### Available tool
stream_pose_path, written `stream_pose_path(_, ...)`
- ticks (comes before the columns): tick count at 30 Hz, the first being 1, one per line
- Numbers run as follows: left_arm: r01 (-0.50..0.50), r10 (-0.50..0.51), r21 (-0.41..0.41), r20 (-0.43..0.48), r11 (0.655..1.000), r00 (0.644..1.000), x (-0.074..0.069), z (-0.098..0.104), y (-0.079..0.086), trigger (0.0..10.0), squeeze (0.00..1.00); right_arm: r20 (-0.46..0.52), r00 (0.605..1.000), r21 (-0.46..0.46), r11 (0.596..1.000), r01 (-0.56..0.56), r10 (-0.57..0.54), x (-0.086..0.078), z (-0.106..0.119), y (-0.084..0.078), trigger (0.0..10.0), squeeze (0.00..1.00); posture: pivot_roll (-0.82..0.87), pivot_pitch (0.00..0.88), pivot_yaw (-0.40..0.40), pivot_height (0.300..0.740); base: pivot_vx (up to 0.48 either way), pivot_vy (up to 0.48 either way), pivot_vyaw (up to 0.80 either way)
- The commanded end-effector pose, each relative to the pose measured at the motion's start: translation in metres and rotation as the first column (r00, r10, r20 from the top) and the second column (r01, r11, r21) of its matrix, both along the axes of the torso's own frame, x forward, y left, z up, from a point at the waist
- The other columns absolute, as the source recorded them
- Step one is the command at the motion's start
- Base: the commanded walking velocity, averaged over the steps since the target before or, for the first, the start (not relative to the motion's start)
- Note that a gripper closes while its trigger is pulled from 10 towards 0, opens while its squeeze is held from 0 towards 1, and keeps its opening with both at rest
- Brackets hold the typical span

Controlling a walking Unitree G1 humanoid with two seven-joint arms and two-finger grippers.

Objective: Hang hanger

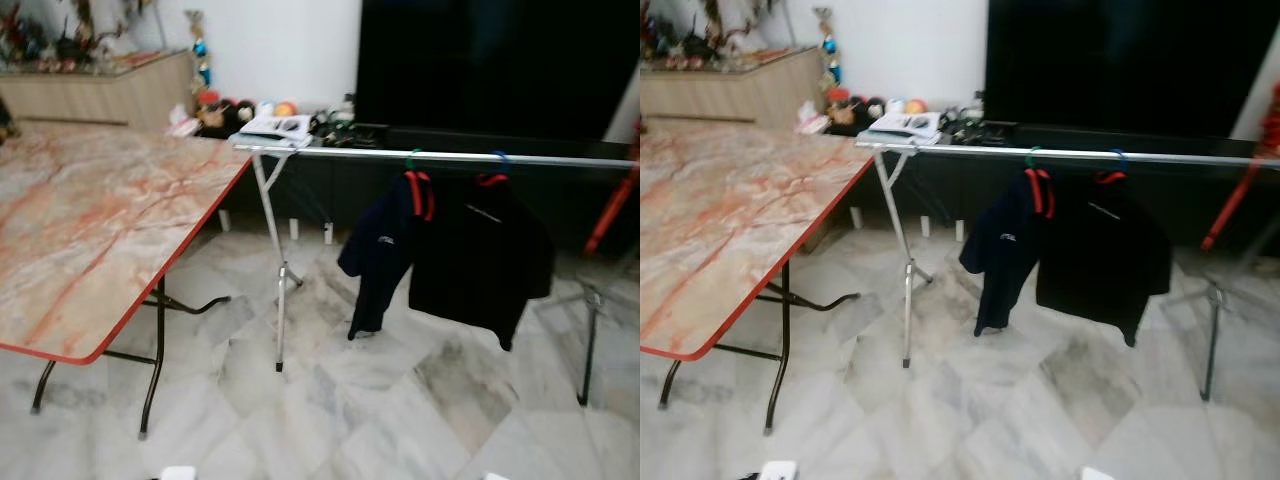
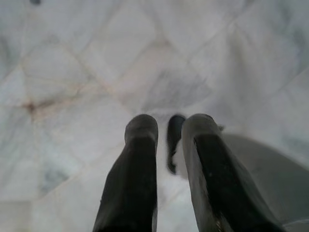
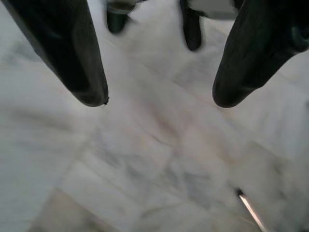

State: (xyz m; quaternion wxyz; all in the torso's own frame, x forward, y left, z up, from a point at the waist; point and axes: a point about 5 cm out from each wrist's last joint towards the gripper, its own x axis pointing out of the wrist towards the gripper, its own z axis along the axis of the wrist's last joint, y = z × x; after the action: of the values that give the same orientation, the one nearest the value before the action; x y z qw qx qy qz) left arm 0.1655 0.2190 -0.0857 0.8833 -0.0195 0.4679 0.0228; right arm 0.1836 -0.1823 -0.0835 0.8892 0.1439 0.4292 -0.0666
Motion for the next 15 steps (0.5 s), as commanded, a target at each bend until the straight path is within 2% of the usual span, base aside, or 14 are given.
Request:
stream_pose_path(1,-0.001,0.001,-0.019,0.012,1.000,1.000,0.005,0.001,-0.007,10.0,0.00,-0.030,0.999,-0.027,0.999,0.020,-0.021,-0.010,-0.003,-0.012,10.0,0.00,0.15,0.000,0.007,0.740,0.341,0.000,0.00)
stream_pose_path(8,-0.004,0.004,-0.018,0.007,1.000,1.000,0.002,0.001,-0.002,10.0,0.00,-0.026,0.999,-0.026,0.999,0.019,-0.020,-0.008,-0.003,-0.011,10.0,0.00,0.15,0.000,0.006,0.740,0.340,0.000,0.00)
stream_pose_path(10,-0.008,0.008,-0.012,0.003,1.000,1.000,0.001,0.001,0.003,10.0,0.00,-0.029,0.999,-0.025,1.000,0.018,-0.018,-0.010,-0.003,-0.011,10.0,0.00,0.15,0.000,0.007,0.740,0.341,0.000,0.00)
stream_pose_path(15,-0.007,0.008,-0.013,0.002,1.000,1.000,0.002,0.001,0.003,10.0,0.00,-0.039,0.999,-0.027,1.000,0.017,-0.018,-0.016,-0.005,-0.014,10.0,0.00,0.15,0.000,0.006,0.740,0.342,0.000,0.00)
